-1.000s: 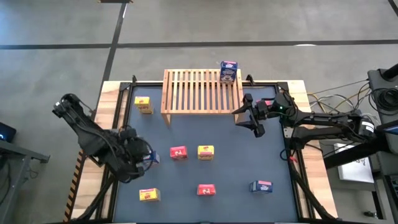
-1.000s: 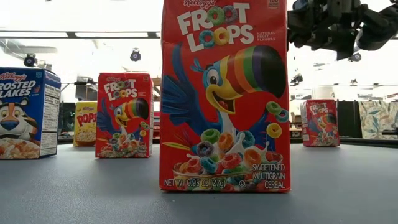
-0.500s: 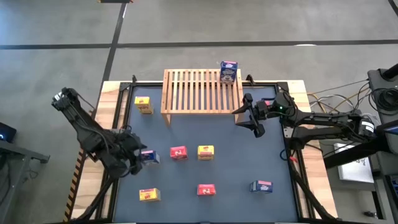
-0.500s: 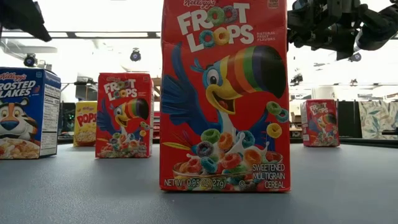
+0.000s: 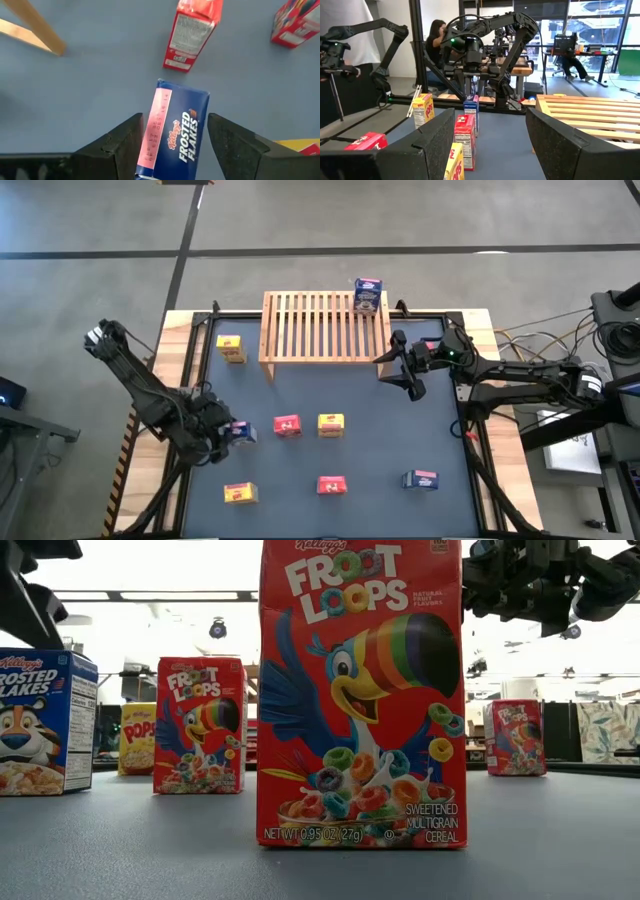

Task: Stack cereal on shelf
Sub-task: Put the left blue cereal box on the shelf aligned with the other blue cereal box

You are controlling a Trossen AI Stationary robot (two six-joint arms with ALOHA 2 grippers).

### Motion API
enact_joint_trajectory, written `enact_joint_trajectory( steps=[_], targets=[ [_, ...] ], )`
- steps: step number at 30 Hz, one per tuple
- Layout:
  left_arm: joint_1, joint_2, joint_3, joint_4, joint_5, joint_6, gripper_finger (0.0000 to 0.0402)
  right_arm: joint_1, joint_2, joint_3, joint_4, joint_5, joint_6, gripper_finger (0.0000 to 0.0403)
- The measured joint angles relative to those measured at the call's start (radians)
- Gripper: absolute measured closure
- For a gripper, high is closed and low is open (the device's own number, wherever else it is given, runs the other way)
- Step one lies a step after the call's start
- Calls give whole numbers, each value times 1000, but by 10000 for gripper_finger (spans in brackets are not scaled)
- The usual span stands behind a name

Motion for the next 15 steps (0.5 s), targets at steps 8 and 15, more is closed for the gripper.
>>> enact_joint_trajectory(
  steps=[8, 15],
  targets=[
    [4, 99, 45, -11, 89, -4, 195, 0, 0, 0, -1, 1, 0, 170],
    [3, 166, 59, -44, 97, 3, 195, 0, 0, -5, -2, 1, 1, 170]
  ],
)
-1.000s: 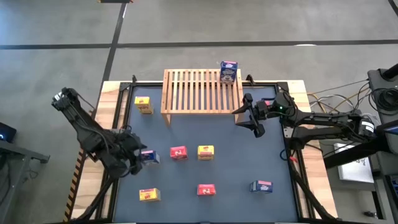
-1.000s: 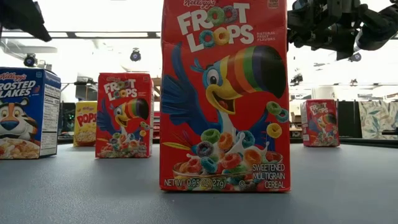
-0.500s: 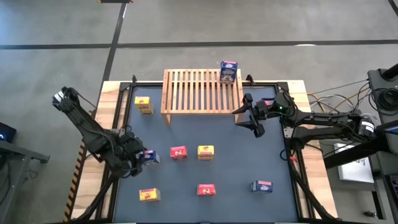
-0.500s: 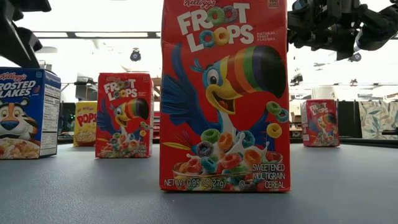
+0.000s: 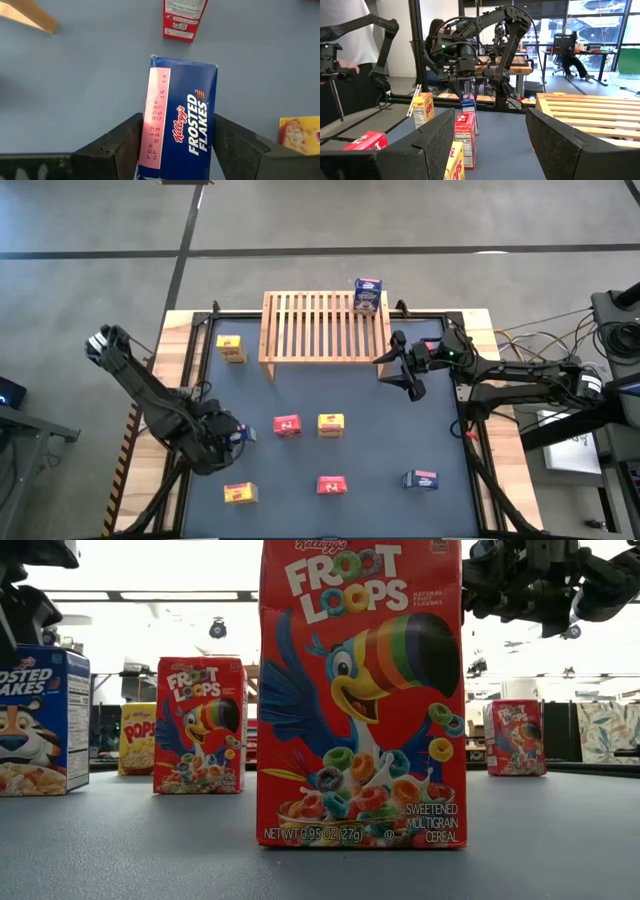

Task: Stack cereal on shelf
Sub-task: Put the left blue cereal box on the shelf aligned with the other blue cereal box

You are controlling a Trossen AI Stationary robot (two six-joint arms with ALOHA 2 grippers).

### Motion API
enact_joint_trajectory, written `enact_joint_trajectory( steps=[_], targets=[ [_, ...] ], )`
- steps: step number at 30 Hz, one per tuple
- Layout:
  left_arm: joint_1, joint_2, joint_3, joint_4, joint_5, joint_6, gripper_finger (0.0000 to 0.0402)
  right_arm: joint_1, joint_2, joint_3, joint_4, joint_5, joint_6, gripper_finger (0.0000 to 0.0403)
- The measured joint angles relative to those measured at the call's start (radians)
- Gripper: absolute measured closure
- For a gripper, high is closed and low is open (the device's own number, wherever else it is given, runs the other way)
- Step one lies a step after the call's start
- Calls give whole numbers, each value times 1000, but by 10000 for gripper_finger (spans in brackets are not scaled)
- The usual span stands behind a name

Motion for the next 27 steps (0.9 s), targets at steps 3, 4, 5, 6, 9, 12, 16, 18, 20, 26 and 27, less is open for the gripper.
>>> enact_joint_trajectory(
  steps=[3, 4, 5, 6, 9, 12, 16, 18, 20, 26, 27],
  targets=[
    [0, 16, -9, -1, 5, -1, 194, 0, 0, -1, 0, 0, 0, 170],
    [0, 19, -11, 0, 8, -7, 191, 0, 0, -1, 0, 0, 0, 170],
    [0, 20, -12, -1, 12, -15, 187, 0, 0, -1, 0, 0, 0, 170],
    [0, 21, -13, -2, 12, -21, 182, 0, 0, -1, 0, 0, 0, 170],
    [0, 21, -13, -2, 12, -25, 164, 0, 0, -2, 1, 0, 0, 170],
    [0, 13, -13, -1, 12, -25, 151, 0, 0, -5, 1, 0, 0, 170],
    [0, 10, -13, -18, 7, -16, 156, 0, 0, -7, 1, 0, -1, 170],
    [0, 11, -13, -30, 5, -16, 166, 0, 0, -7, 1, 0, -2, 170],
    [0, 13, -13, -44, 4, -15, 177, 0, 0, -7, 1, 1, -1, 170],
    [0, 13, -13, -48, 5, -6, 215, 0, 0, -7, 2, 2, 0, 170],
    [0, 13, -13, -48, 5, -1, 221, 0, 0, -7, 2, 2, 0, 170]
  ],
)
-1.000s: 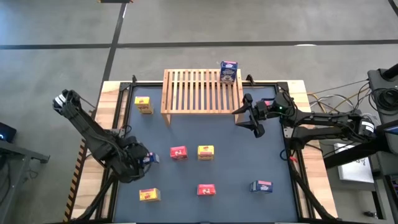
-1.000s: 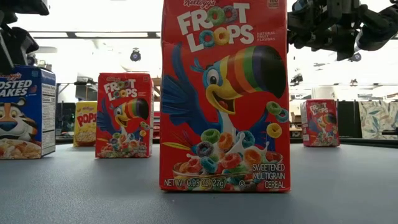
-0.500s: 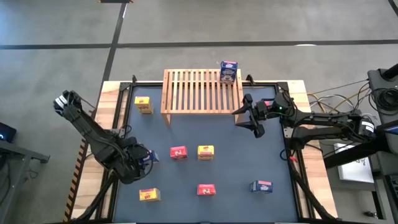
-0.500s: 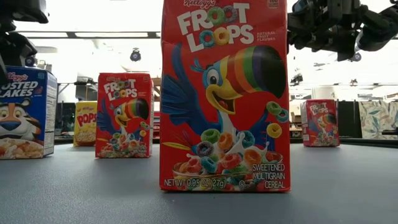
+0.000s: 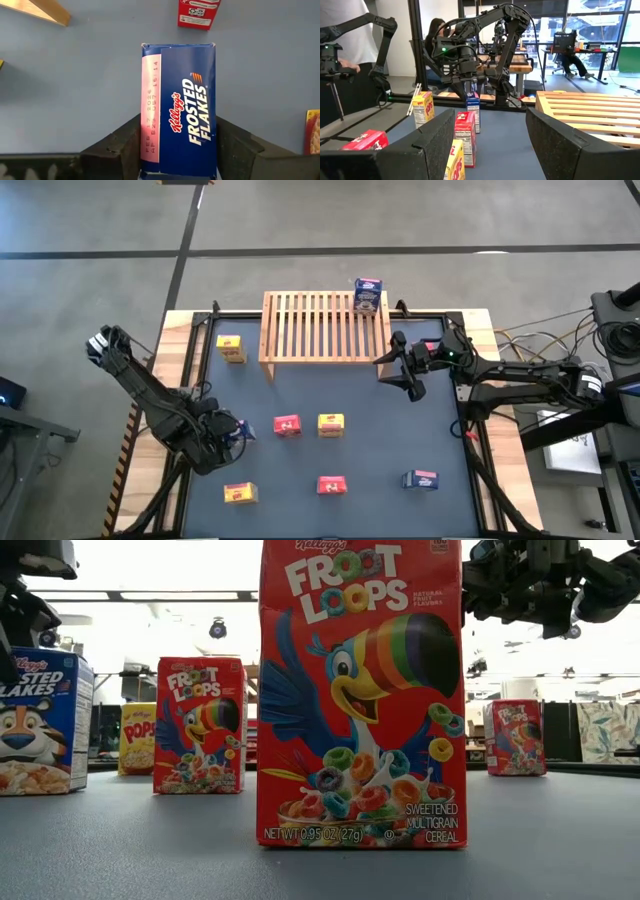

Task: Stack cereal on shelf
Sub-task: Put the left blue cereal box on the shelf aligned with the other blue cereal box

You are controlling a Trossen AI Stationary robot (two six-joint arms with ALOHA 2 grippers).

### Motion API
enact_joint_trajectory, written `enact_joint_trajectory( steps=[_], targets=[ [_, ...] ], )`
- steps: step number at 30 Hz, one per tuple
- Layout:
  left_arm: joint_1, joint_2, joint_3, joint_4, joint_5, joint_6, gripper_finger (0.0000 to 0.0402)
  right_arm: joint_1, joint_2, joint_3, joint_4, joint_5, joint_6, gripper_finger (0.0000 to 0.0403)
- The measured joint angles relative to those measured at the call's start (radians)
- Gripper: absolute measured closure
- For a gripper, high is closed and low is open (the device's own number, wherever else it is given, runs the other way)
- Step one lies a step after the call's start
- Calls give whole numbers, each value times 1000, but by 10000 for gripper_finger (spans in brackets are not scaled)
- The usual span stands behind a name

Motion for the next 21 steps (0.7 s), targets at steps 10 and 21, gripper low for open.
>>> enact_joint_trajectory(
  steps=[10, 21],
  targets=[
    [0, -7, 21, -11, 0, 4, 250, 0, 0, 0, 0, 17, 1, 170],
    [1, -8, 215, -206, -104, 10, 246, 6, 0, 0, -22, 103, 35, 170]
  ],
)
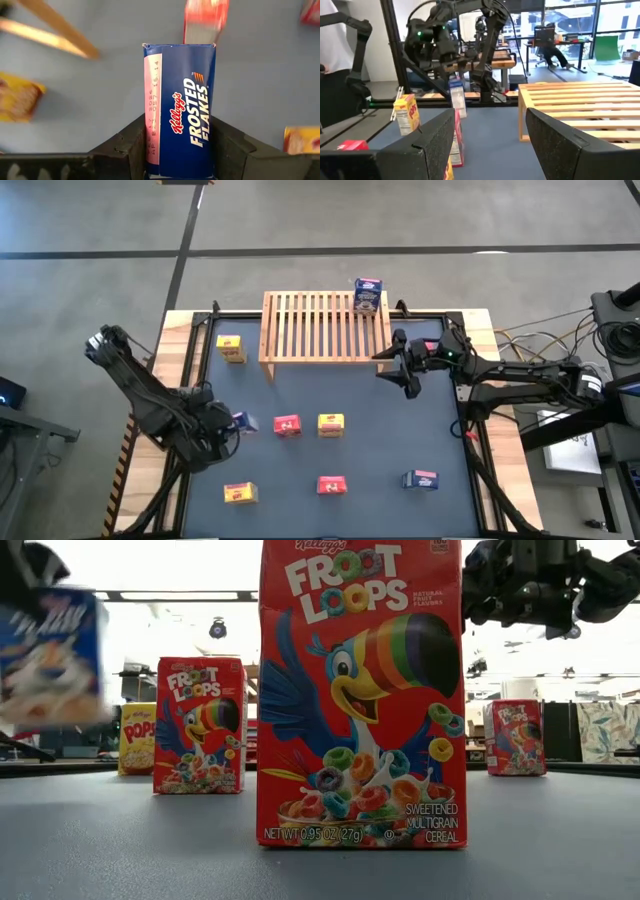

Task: Stack cereal on shelf
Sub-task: Put the left blue cereal box on the shelf aligned with the other blue cereal box

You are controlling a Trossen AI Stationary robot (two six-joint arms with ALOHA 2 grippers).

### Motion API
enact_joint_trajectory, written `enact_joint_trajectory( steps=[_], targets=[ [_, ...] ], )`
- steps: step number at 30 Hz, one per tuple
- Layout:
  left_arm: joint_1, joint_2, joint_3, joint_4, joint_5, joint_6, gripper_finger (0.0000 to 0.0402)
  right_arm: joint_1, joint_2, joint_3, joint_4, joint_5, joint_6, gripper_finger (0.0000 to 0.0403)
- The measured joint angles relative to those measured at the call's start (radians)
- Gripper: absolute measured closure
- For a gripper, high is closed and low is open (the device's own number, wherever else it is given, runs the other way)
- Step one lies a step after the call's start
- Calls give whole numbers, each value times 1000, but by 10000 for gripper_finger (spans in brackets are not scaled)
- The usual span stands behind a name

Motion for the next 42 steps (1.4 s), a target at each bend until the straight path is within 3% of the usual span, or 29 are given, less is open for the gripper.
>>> enact_joint_trajectory(
  steps=[5, 11, 15, 27, 42],
  targets=[
    [12, 2, 92, -20, -81, 51, 246, 49, 0, 9, 0, 17, -49, 170],
    [68, 26, 161, -26, -89, 129, 246, 140, 0, 11, -2, 160, -127, 170],
    [109, 54, 195, -25, -165, 172, 246, 173, 0, 11, -1, 216, -169, 170],
    [221, 177, 318, 13, -300, 352, 246, 173, 1, 19, 5, 217, -109, 170],
    [337, 411, 561, 54, -301, 641, 246, 186, 10, 30, 13, 200, -52, 170]
  ],
)
